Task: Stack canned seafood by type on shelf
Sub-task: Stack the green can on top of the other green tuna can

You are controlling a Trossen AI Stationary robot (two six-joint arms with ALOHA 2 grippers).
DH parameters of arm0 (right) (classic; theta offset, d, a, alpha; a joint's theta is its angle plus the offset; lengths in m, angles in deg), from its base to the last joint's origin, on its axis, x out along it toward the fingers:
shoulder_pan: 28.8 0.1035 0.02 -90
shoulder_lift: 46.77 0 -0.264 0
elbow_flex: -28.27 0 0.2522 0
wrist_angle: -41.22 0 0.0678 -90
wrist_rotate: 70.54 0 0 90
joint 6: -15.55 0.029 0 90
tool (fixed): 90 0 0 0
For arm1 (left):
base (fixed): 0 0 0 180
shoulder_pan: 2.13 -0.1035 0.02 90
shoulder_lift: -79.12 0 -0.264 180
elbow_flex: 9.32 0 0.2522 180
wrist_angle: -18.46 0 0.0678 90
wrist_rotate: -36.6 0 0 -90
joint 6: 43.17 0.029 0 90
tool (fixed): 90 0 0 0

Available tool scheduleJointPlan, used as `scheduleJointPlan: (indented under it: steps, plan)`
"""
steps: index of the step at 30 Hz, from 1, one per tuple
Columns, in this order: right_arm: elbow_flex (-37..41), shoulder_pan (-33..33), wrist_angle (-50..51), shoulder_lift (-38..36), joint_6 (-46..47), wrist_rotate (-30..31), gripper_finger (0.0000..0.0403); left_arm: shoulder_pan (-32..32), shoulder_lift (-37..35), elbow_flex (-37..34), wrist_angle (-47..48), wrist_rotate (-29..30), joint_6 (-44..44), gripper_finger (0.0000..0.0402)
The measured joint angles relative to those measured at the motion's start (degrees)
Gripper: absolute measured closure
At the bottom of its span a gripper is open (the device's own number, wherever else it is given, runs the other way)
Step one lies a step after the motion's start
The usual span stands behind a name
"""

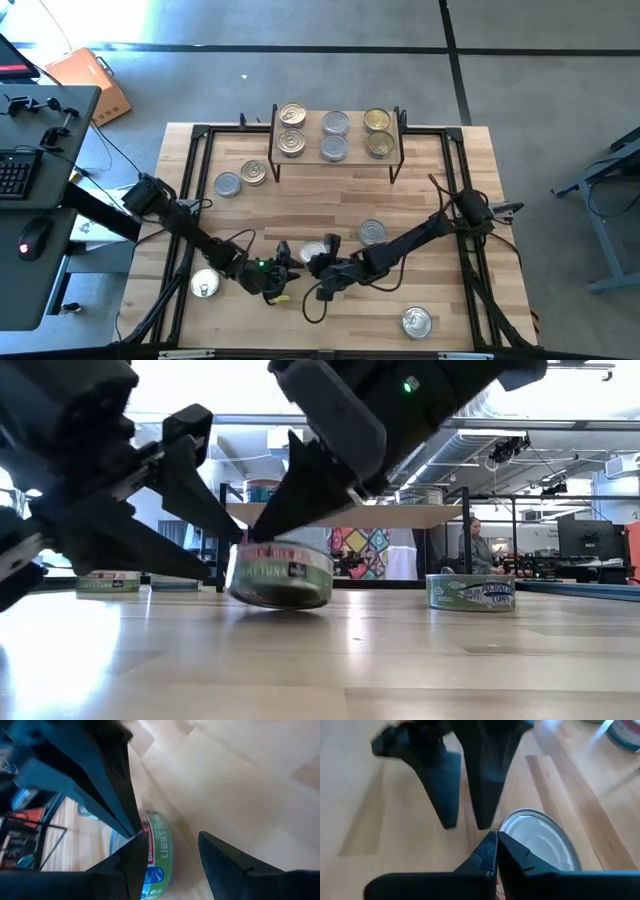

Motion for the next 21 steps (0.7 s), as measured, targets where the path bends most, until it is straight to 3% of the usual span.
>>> scheduleJointPlan:
  steps: [14,21]
  plan:
    - [-0.17,0.74,-2.9,-1.16,-0.79,-1.1,0.0402,-3.03,1.93,-0.02,-0.19,1.42,-1.26,0.0238]
    - [-0.17,2.86,-3.37,-2.9,-2.6,-1.11,0.0402,-5.37,4.7,0.2,-4.98,-0.31,-2.41,0.0238]
